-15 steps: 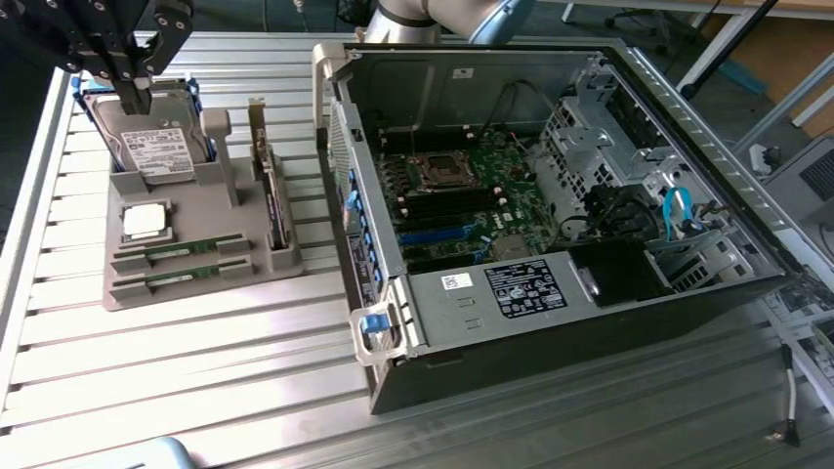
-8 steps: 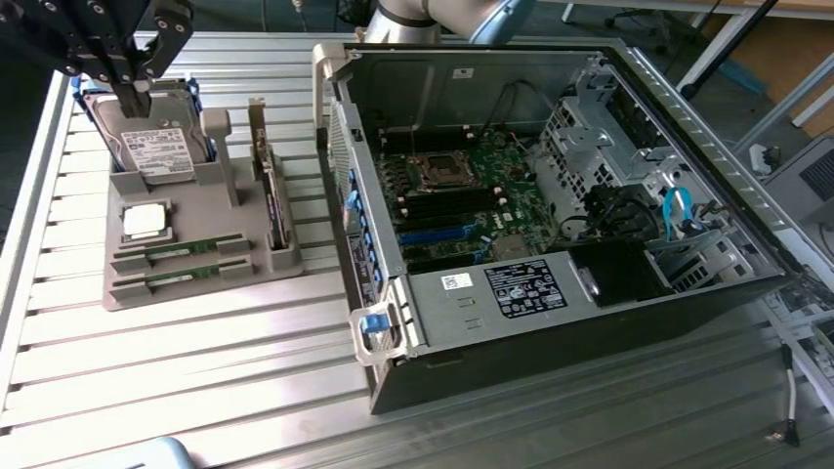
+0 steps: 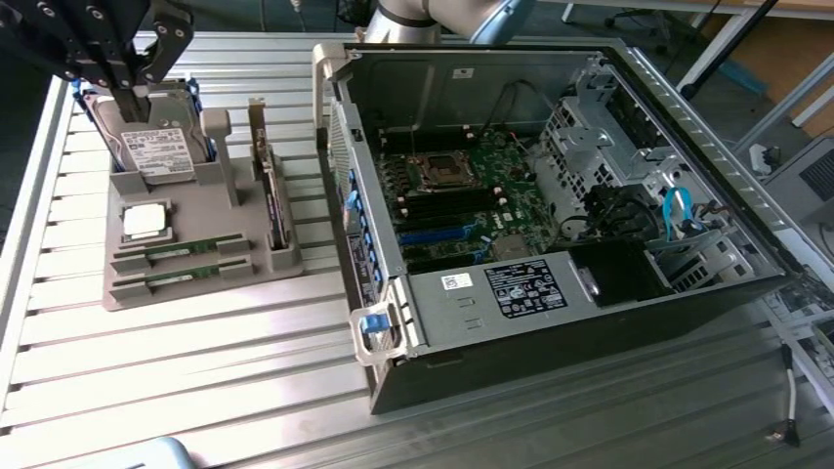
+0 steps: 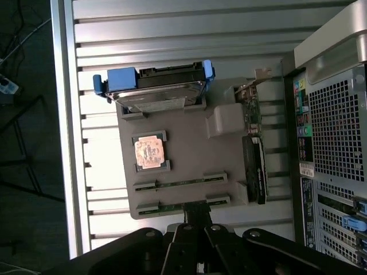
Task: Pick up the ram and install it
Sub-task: 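Pick up the ram and move it above insertion slot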
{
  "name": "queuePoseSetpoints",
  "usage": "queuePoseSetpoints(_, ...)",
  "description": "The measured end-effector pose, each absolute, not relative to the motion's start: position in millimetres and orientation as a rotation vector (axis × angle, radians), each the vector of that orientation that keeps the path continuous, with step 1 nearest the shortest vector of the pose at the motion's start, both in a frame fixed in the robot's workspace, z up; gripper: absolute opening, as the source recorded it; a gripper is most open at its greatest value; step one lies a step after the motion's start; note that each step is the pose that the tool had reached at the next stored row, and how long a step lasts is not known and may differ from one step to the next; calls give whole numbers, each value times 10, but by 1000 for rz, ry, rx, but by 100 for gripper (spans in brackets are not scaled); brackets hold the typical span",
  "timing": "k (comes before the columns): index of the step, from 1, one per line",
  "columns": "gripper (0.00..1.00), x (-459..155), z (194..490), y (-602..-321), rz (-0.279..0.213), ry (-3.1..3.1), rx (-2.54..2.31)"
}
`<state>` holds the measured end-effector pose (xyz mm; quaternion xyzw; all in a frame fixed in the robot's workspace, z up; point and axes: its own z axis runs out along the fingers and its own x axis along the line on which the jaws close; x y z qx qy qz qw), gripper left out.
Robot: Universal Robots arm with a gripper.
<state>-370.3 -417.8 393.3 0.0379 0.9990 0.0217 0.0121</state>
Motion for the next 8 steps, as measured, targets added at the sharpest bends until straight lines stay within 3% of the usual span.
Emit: queuePoseSetpoints(8, 11, -3703, 3932, -4227, 68, 3114, 118)
